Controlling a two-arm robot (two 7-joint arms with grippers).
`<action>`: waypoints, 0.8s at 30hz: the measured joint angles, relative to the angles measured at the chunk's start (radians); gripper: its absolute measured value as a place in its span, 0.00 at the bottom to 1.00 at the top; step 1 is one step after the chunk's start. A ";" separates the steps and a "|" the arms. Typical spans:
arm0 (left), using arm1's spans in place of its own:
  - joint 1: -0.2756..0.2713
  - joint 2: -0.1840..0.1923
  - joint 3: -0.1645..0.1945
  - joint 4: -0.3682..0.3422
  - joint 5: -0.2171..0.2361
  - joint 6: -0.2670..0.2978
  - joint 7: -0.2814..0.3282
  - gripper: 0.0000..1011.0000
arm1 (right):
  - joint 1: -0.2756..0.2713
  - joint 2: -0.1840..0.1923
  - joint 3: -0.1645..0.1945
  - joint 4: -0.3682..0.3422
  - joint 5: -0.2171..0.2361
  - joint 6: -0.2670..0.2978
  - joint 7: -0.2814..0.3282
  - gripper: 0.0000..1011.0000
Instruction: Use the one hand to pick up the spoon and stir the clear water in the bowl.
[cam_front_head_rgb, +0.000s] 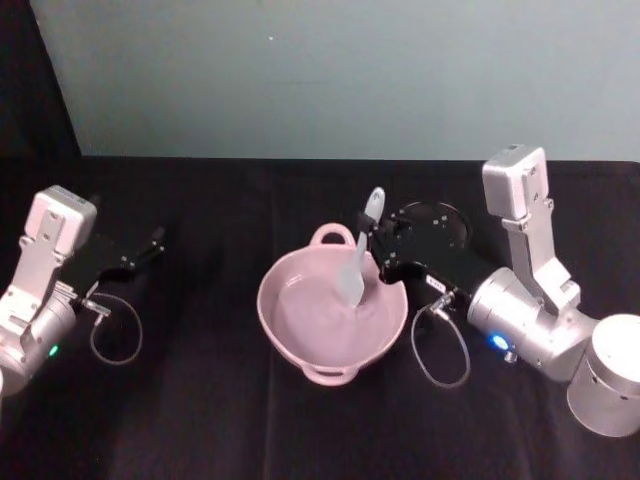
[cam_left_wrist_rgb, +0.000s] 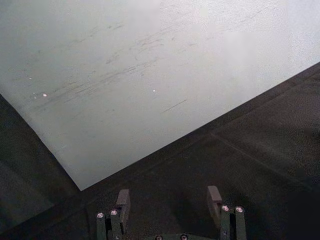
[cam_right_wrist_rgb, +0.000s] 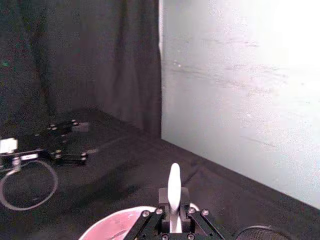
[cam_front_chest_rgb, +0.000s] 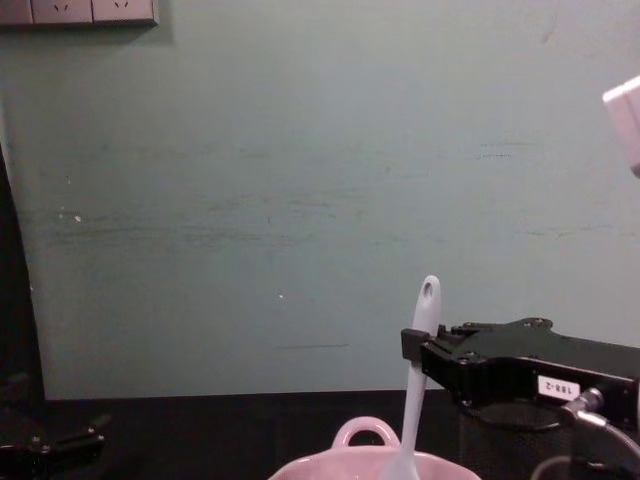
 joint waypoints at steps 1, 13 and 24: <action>0.000 0.000 0.000 0.000 0.000 0.000 0.000 1.00 | -0.005 0.003 0.002 -0.006 0.003 0.004 0.005 0.11; 0.000 0.000 0.000 0.000 0.000 0.000 0.000 1.00 | -0.048 0.041 -0.019 -0.088 0.057 0.070 0.082 0.11; 0.000 0.000 0.000 0.000 0.000 0.000 0.000 1.00 | 0.003 0.009 -0.071 -0.040 0.081 0.059 0.096 0.11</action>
